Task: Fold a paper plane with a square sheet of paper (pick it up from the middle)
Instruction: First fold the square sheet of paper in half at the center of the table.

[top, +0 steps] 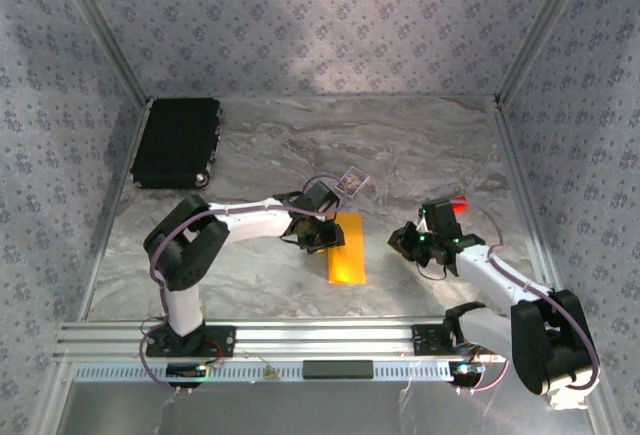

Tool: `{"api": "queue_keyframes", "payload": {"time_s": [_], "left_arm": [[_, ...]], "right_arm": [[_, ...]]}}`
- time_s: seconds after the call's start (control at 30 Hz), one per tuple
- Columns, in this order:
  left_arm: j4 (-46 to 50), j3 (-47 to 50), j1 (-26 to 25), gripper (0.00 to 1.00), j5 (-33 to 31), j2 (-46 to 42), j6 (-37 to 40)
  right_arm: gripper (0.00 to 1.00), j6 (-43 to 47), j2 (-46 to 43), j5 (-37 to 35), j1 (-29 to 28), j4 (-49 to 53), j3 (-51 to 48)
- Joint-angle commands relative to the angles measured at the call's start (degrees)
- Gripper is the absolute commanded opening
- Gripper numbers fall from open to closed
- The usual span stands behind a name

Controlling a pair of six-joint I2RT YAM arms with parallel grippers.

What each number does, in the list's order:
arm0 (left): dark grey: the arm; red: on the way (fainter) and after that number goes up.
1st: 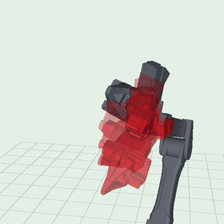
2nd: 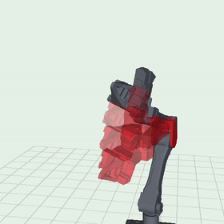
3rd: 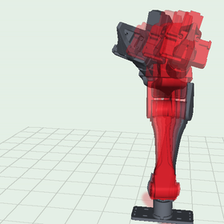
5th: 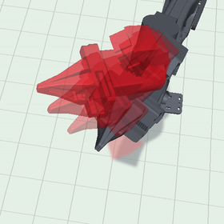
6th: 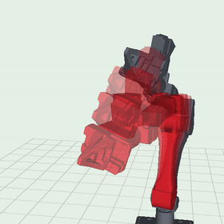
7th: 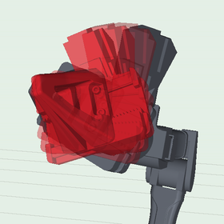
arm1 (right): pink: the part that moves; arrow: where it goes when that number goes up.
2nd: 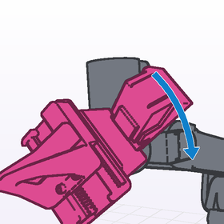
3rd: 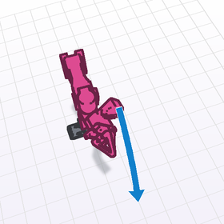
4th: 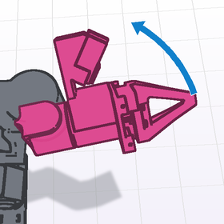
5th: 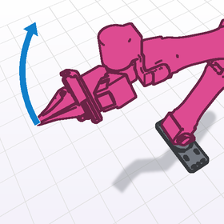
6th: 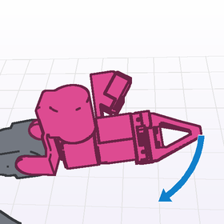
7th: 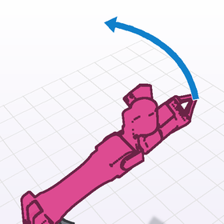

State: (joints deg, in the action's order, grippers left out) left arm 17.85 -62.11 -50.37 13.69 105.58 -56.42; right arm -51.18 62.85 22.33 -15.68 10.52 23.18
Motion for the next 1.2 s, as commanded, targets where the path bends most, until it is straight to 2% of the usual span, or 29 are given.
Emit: {"api": "queue_keyframes", "payload": {"time_s": [0.0, 0.5, 1.17], "left_arm": [[-1.41, 1.07, -0.20, 0.44, -2.14, 5.34, 1.05], [1.20, -1.16, -0.35, 0.45, -2.26, 7.18, 3.77], [0.09, -0.61, -0.41, 0.44, -2.45, 7.16, 2.72]], "right_arm": [[0.15, 0.38, 0.26, 0.61, -0.47, 0.27, 0.37], [0.15, 0.64, 0.25, 0.61, -0.62, 0.70, 0.87], [0.16, 1.00, 0.52, 1.05, -1.45, 0.36, 1.12]]}}
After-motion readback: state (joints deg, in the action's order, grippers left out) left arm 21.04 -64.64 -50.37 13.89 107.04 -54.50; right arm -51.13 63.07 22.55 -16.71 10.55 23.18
